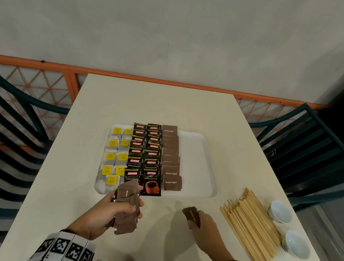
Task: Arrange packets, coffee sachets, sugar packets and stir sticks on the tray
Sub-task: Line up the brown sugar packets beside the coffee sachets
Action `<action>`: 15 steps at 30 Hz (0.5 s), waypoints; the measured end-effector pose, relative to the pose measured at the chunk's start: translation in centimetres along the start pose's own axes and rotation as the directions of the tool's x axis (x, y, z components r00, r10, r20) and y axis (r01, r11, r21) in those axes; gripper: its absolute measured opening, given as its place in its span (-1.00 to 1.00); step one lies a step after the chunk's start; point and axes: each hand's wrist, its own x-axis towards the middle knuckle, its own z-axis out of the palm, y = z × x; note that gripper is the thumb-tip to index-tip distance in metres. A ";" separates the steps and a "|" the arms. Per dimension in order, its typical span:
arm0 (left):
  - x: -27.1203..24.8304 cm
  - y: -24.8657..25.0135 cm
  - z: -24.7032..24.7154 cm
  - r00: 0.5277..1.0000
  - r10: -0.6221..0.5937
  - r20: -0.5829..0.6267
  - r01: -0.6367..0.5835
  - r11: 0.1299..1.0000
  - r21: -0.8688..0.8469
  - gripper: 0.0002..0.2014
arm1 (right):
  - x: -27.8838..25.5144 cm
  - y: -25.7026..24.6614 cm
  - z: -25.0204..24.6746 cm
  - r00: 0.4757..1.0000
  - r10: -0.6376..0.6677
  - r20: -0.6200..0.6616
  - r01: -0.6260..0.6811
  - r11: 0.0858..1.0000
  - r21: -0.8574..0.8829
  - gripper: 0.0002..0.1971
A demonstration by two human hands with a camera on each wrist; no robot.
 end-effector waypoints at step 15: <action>-0.2 1.5 4.3 0.980 0.187 -0.070 -0.180 0.979 0.097 -0.40 | -1.2 -7.0 -7.1 0.758 -0.535 0.373 0.241 0.761 0.603 -0.94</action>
